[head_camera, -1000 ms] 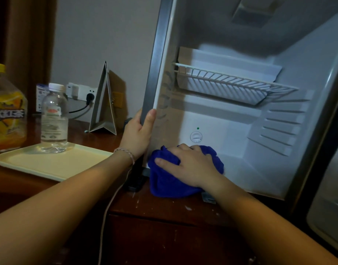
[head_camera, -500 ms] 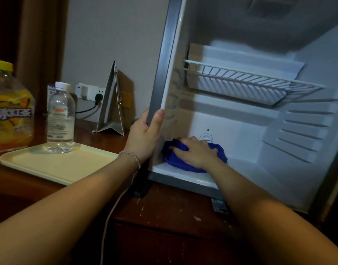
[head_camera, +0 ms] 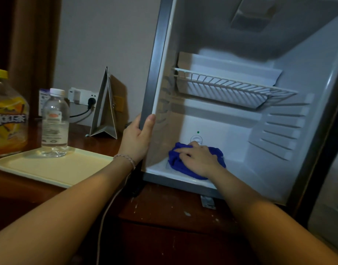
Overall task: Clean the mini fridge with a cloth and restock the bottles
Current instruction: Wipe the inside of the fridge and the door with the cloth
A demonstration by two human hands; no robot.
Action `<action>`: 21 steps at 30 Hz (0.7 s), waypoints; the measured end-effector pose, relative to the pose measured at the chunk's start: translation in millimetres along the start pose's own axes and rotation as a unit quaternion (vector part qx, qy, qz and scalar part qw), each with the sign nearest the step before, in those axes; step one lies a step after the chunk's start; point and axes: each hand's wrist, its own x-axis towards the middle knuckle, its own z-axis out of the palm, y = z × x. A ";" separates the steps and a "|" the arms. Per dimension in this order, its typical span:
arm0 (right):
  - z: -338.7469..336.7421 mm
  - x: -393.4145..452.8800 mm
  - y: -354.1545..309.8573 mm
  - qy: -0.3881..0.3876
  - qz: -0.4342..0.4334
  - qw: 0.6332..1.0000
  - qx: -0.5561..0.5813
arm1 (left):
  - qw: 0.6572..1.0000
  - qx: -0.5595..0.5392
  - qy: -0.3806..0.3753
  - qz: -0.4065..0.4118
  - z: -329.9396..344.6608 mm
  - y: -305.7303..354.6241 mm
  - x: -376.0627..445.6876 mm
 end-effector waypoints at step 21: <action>4.3 8.7 -34.1 -0.035 -0.037 0.997 -0.055 | 0.998 0.045 0.026 0.033 2.7 0.1 -1.7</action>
